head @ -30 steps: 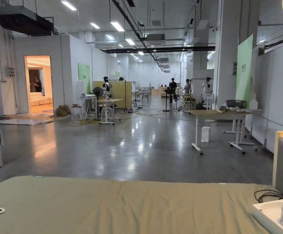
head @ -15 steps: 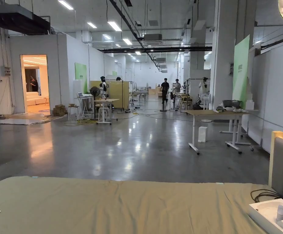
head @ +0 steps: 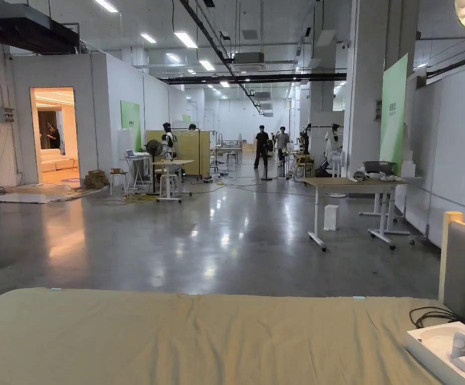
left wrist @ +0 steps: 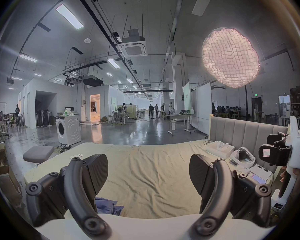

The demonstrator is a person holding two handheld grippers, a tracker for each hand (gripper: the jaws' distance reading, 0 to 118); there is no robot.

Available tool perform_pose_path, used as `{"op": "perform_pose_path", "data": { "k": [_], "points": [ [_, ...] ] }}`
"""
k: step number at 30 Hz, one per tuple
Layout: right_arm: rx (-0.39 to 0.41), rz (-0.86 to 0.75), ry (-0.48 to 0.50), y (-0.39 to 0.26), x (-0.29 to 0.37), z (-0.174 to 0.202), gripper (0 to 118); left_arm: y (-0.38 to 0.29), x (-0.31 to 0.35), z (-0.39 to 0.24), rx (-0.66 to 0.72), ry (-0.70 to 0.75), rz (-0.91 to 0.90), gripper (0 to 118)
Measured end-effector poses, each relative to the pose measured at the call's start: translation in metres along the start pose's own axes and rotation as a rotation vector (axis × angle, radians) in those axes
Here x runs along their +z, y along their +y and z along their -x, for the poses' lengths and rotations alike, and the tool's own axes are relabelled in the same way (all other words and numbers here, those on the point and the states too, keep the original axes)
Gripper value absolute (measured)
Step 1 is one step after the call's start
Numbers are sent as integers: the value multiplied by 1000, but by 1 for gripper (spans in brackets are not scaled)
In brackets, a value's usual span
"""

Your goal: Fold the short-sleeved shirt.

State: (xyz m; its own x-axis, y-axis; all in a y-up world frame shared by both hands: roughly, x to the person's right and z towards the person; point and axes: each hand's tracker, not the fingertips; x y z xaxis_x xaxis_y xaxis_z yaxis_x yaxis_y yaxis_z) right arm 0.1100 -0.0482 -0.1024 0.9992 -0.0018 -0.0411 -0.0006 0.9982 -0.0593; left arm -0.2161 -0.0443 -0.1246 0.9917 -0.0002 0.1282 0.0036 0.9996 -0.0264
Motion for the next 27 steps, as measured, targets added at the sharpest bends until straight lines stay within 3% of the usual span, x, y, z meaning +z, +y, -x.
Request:
{"op": "perform_pose_path", "data": {
  "k": [11, 15, 20, 24, 27],
  "points": [
    [-36, 41, 30, 2, -5, -4, 118, -1, 2, -3, 8, -18, 7, 99],
    [-110, 38, 68, 0, -7, -8, 118, 0, 2, -3, 8, -23, 11, 99],
    [-133, 56, 64, 1, -11, -10, 118, 0, 1, -3, 8, -23, 17, 99],
    [-310, 160, 141, 5, -18, -16, 118, 1, 0, -3, 18, -29, 18, 99],
    [-462, 145, 78, 2, -23, -24, 118, 1, 0, -3, 10, -35, 22, 99]
  ]
}}
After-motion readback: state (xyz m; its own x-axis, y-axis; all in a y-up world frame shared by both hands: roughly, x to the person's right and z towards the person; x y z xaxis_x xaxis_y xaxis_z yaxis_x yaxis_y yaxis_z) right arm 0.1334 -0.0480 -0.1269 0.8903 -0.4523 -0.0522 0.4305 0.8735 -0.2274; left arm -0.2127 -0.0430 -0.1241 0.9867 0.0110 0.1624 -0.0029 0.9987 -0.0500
